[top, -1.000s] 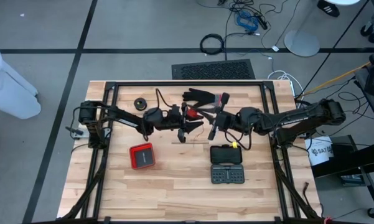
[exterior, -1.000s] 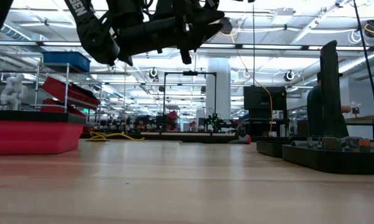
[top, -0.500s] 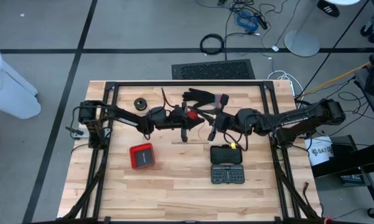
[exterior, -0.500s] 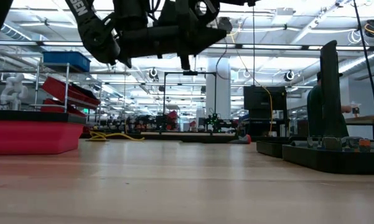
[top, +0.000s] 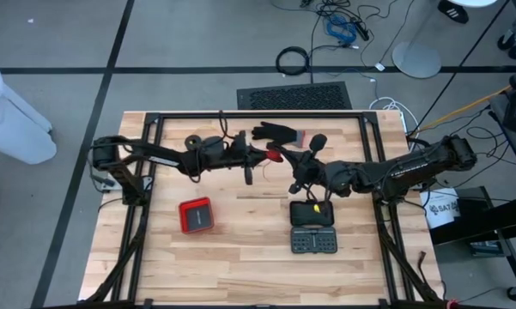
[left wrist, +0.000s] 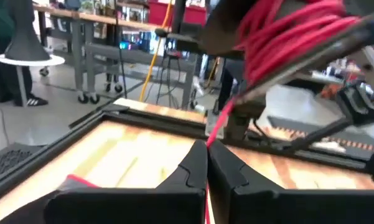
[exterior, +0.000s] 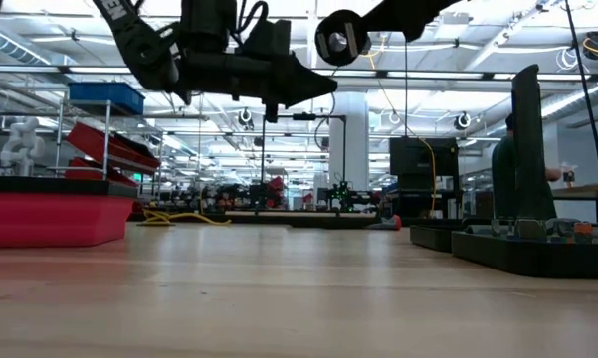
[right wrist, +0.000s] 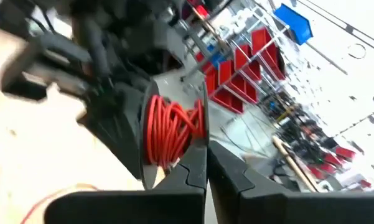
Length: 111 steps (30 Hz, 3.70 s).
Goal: Coil cords
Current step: Uncoil the red wire from the spool
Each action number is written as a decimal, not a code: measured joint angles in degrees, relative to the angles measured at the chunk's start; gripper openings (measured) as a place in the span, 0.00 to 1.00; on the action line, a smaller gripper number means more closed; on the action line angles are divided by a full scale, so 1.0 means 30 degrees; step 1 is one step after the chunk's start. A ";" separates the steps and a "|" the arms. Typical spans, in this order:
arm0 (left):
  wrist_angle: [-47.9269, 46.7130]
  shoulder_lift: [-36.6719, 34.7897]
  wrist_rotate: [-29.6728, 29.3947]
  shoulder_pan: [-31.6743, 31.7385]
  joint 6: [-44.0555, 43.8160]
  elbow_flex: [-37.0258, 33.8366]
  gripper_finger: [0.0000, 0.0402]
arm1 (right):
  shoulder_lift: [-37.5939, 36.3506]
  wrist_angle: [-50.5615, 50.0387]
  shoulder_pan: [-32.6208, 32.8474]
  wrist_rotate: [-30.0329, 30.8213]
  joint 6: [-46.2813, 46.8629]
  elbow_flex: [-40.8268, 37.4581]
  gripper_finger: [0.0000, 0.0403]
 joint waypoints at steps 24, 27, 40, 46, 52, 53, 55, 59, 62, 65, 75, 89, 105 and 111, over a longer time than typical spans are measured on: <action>-0.5289 -0.3537 -0.2129 -0.0299 0.2381 0.0131 0.00 | 0.0200 -0.0925 0.0012 -0.1954 0.2122 0.0042 0.00; -0.4962 -0.3208 -0.2250 -0.0499 0.2346 0.0131 0.00 | 0.0426 0.0573 -0.0036 -0.2113 0.1607 0.0034 0.00; -0.4986 -0.0552 -0.2310 -0.1839 0.1398 0.2194 0.00 | 0.1831 0.2722 -0.2098 -0.1375 0.0363 0.0034 0.00; -0.4994 -0.0619 -0.1869 -0.2291 0.1376 0.2739 0.00 | 0.2098 0.1432 -0.2551 -0.0287 0.0023 0.0020 0.00; -0.5976 -0.1459 -0.1807 -0.2626 0.1587 0.2907 0.00 | 0.1953 -0.0760 -0.2645 0.1192 0.0117 0.0020 0.00; -0.6266 -0.1640 -0.1807 -0.2667 0.1785 0.2907 0.00 | 0.1953 -0.1076 -0.2645 0.1236 0.0189 0.0020 0.00; -0.7018 -0.2105 -0.1841 -0.2767 0.1956 0.2907 0.00 | 0.1953 -0.1485 -0.2645 0.1230 0.0567 0.0020 0.00; -0.9903 -0.3215 -0.3119 -0.2772 0.2762 0.2914 0.00 | 0.1845 -0.2211 -0.2512 0.1237 0.1195 -0.0002 0.00; -1.2507 -0.4143 -0.4749 -0.2732 0.3450 0.2914 0.00 | 0.1649 -0.2527 -0.2116 0.1283 0.1323 -0.0006 0.00; -1.4753 -0.4974 -0.7191 -0.2628 0.4310 0.2914 0.00 | 0.1259 -0.2474 -0.1560 0.1275 0.1348 -0.0009 0.00; -1.6647 -0.3714 -0.7833 -0.1974 0.3880 0.2907 0.00 | -0.0610 0.0562 -0.0187 0.0913 0.0942 -0.0002 0.00; -1.1595 -0.2314 -0.5615 -0.3573 0.4021 0.2878 0.40 | -0.1144 0.1545 -0.0102 0.1200 0.0154 0.0012 0.00; -0.4061 -0.1608 -0.6827 -0.3694 0.4370 0.2914 0.53 | -0.1144 0.2579 -0.0102 -0.0402 0.1490 0.0012 0.00; -0.3175 -0.0287 -0.6953 -0.3621 0.3873 0.3696 0.53 | -0.1144 0.3059 -0.0102 -0.0926 0.1674 0.0012 0.00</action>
